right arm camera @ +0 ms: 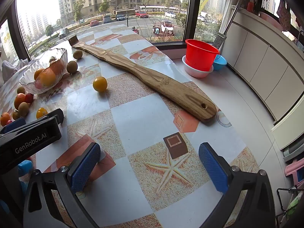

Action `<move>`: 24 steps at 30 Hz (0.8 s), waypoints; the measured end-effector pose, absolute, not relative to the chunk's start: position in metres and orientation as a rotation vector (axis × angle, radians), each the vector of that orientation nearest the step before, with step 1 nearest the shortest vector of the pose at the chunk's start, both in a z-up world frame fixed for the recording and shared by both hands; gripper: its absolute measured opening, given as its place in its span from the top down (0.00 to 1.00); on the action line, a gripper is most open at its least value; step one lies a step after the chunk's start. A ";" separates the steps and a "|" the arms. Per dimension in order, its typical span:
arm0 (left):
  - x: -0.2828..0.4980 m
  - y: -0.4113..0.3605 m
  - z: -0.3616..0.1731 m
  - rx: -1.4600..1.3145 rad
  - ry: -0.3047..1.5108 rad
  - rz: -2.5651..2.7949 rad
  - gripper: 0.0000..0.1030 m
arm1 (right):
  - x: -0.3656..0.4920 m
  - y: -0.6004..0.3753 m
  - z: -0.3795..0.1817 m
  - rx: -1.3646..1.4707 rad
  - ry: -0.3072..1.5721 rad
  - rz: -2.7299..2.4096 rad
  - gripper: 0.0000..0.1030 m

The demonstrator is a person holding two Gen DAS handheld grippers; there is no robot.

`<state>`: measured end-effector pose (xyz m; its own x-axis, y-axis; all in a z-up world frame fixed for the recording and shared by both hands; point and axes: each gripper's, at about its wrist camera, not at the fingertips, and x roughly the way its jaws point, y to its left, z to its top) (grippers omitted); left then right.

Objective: Organize fruits
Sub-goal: 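Move both tools over the scattered fruits on the table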

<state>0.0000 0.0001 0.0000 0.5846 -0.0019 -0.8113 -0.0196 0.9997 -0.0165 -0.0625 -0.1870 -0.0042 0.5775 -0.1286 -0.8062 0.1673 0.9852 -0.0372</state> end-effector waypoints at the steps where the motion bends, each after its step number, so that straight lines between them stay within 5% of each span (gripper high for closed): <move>1: 0.000 0.000 0.000 -0.022 0.946 0.012 0.00 | -0.063 -0.187 -0.004 0.046 0.940 -0.173 0.00; 15: -0.043 0.071 0.070 -0.086 0.987 0.001 0.00 | -0.050 -0.192 0.014 0.079 1.191 -0.088 0.00; 24: -0.064 0.127 0.047 -0.121 1.196 0.139 0.00 | -0.063 -0.160 0.021 0.153 1.318 0.034 0.00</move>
